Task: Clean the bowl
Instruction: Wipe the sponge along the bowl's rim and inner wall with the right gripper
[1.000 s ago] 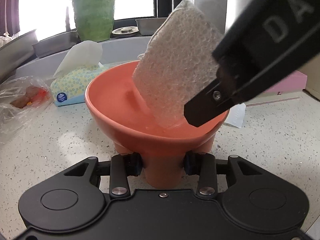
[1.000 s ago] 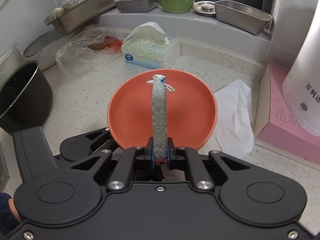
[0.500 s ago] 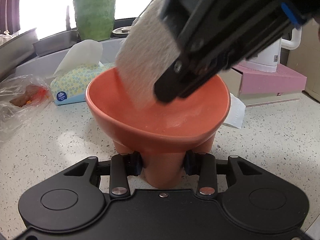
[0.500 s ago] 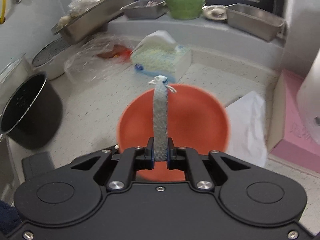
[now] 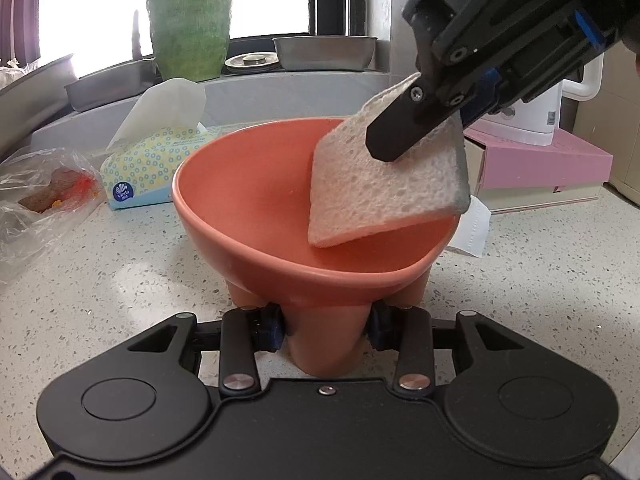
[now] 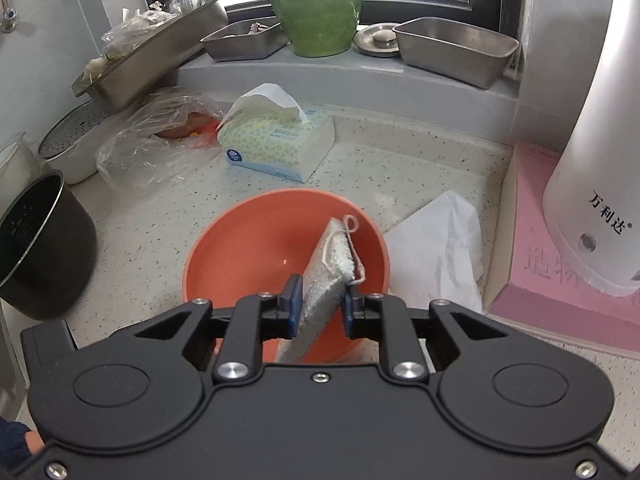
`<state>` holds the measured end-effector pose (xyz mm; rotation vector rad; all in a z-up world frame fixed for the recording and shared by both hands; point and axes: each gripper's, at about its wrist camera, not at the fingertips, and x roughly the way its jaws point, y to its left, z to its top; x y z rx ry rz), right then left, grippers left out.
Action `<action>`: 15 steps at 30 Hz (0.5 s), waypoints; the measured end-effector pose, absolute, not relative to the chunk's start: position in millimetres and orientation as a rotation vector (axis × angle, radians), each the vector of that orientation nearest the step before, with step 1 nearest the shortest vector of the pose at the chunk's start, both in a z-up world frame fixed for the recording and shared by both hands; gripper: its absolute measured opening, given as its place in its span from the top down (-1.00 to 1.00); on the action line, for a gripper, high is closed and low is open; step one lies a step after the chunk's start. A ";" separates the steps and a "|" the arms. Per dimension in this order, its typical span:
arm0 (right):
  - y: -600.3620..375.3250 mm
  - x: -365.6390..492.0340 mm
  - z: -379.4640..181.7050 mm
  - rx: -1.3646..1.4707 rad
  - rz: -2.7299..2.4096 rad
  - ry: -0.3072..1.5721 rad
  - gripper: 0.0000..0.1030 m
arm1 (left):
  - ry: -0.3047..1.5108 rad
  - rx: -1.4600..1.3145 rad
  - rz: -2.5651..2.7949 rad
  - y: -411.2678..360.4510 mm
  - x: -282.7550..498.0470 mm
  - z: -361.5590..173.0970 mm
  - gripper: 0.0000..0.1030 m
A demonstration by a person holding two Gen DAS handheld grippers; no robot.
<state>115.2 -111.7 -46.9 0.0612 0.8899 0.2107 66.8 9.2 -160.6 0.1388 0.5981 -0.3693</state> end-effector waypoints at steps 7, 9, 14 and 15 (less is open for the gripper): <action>-90.8 106.1 -38.3 -0.047 0.298 0.874 0.79 | 0.598 0.136 -0.370 9.3 66.9 -161.1 0.25; -76.6 101.8 -37.4 -0.095 0.326 0.874 0.79 | 0.598 0.134 -0.371 9.4 66.9 -161.2 0.25; -57.4 101.9 -42.7 -0.138 0.334 0.842 0.79 | 0.599 0.132 -0.370 9.2 67.1 -161.5 0.25; -58.0 104.7 -42.5 -0.141 0.317 0.837 0.79 | 0.599 0.132 -0.370 8.9 67.1 -161.6 0.25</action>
